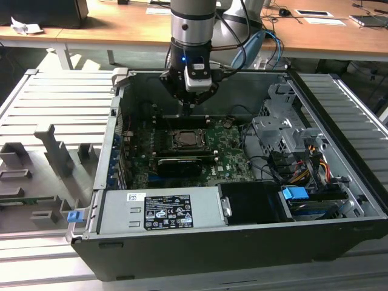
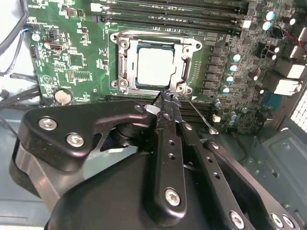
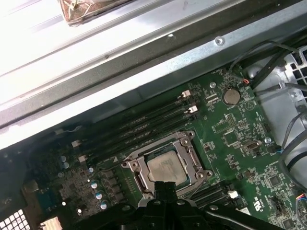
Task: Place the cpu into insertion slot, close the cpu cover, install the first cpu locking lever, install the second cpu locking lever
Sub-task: 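Install the first cpu locking lever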
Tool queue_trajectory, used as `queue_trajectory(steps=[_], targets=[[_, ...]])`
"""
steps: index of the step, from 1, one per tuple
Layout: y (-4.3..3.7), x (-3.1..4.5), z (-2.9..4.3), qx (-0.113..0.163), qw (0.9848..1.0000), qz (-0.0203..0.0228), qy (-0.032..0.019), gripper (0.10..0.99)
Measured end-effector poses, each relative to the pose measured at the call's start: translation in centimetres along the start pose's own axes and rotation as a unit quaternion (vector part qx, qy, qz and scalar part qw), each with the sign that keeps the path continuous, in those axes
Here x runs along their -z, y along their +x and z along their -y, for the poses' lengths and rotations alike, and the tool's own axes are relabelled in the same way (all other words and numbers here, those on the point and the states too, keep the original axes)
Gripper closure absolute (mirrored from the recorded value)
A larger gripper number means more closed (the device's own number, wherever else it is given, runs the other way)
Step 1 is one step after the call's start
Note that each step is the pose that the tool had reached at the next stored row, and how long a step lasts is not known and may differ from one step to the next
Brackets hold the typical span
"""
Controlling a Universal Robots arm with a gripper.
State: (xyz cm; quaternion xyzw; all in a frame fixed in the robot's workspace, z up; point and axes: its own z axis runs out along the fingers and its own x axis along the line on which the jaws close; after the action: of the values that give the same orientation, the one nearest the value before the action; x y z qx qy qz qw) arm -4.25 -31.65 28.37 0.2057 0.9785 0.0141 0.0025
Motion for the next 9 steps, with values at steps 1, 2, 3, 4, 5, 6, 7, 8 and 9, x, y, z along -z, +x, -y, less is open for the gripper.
queue_trajectory(steps=[1,2,3,4,5,6,7,8,9], targets=[[0.00,0.00,0.00,0.007,1.0000,-0.0002,0.0000,0.980],[0.00,0.00,0.00,0.013,0.9999,-0.0003,0.0000,0.980],[0.00,0.00,0.00,0.016,0.9999,-0.0004,0.0000,0.980],[0.00,0.00,0.01,0.022,0.9998,-0.0006,0.0000,0.980],[0.00,0.00,0.00,0.029,0.9996,-0.0008,0.0000,0.980],[0.00,0.00,0.00,0.035,0.9994,-0.0010,0.0000,0.980],[0.00,0.00,0.00,0.045,0.9990,-0.0013,0.0000,0.980],[0.00,0.00,0.00,0.052,0.9986,-0.0015,0.0000,0.980],[0.00,0.00,0.01,0.070,0.9976,-0.0020,0.0001,0.980]])
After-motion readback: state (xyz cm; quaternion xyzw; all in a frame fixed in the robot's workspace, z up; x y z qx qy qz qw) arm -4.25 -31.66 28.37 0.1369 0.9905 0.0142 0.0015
